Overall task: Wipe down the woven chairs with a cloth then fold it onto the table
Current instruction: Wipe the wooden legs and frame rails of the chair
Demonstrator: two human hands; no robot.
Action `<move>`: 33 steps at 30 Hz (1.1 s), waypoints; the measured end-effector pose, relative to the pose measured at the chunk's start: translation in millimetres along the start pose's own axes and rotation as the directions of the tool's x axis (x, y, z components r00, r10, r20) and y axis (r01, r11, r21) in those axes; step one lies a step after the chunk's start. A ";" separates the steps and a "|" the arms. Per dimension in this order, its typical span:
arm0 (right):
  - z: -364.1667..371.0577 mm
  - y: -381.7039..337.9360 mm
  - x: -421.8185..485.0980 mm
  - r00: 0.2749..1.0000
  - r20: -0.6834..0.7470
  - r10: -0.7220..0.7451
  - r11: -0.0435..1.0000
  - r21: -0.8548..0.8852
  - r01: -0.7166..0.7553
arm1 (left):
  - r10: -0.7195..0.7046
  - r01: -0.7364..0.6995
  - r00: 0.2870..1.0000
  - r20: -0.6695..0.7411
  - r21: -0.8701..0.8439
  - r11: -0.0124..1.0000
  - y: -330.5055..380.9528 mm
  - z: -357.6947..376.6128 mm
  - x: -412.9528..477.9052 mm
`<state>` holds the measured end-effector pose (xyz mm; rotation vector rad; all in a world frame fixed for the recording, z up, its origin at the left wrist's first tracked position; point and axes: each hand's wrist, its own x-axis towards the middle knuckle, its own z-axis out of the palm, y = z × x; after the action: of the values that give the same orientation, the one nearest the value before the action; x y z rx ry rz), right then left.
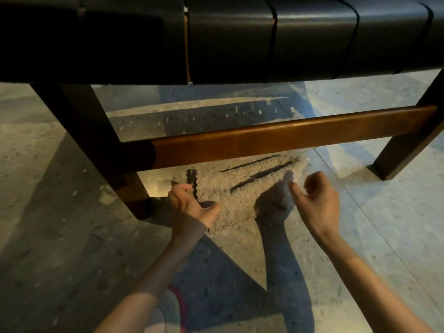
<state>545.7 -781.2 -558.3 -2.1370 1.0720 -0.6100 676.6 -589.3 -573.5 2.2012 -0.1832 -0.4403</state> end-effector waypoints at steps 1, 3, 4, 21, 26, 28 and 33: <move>0.2 -2.2 2.5 0.996 0.024 -0.091 0.993 -0.069 0.093 | 0.104 -0.100 0.994 -0.025 0.136 0.986 -1.1 1.0 0.5; 1.4 -6.9 11.1 0.959 0.134 -0.251 0.940 -0.205 0.275 | 0.313 -0.285 0.950 -0.024 0.353 0.891 -0.6 2.7 4.3; 2.6 -9.4 16.7 0.926 0.218 -0.310 0.896 -0.260 0.361 | 0.387 -0.351 0.922 0.004 0.432 0.831 1.8 4.5 7.5; 2.6 -16.5 38.9 0.648 0.697 -0.308 0.723 -0.271 0.635 | 0.662 -0.612 0.748 0.033 0.418 0.671 35.3 -17.8 -8.9; -7.0 -38.5 18.5 0.638 0.683 -0.355 0.928 0.175 0.328 | 0.729 -0.659 0.673 -0.122 0.348 0.667 53.1 -38.4 -19.5; -8.9 -44.9 16.7 0.635 0.664 -0.395 0.889 0.104 0.445 | 0.765 -0.702 0.627 -0.145 0.322 0.636 58.7 -43.9 -18.7; -21.6 -62.4 13.3 0.798 0.482 -0.362 0.922 0.058 0.384 | 0.776 -0.643 0.584 -0.237 0.447 0.621 57.0 -59.0 -14.7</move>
<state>571.3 -771.9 -496.7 -2.3822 0.3883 -0.1893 686.3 -577.2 -491.5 2.2253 -0.9443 0.5659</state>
